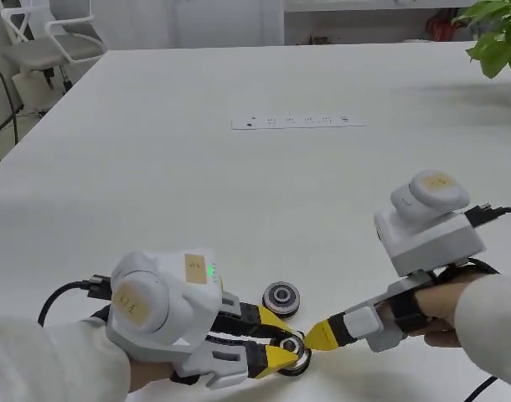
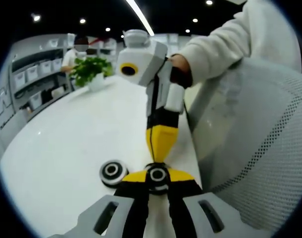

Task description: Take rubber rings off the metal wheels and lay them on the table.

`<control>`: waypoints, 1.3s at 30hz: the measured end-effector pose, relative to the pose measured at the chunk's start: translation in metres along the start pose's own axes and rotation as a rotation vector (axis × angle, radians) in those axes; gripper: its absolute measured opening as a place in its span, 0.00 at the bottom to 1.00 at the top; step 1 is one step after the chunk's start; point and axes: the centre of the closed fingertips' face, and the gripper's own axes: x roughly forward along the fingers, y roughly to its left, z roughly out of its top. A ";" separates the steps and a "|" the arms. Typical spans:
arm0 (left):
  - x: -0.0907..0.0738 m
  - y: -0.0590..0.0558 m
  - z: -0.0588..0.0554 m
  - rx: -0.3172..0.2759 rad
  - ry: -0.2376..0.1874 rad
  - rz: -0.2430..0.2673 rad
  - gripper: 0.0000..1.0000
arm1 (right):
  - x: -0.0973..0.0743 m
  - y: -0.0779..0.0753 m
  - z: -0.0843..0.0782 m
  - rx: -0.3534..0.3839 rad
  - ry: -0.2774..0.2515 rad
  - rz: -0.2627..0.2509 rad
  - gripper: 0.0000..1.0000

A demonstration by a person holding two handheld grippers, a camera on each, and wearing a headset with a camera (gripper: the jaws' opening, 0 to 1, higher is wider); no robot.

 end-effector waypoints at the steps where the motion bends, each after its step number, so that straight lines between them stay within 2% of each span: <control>1: 0.000 0.000 0.000 0.000 0.000 0.000 0.14 | 0.000 0.000 0.000 0.000 0.000 0.001 0.00; 39: 0.000 0.000 0.000 0.000 -0.002 0.000 0.14 | 0.000 0.009 0.004 0.066 -0.021 0.063 0.00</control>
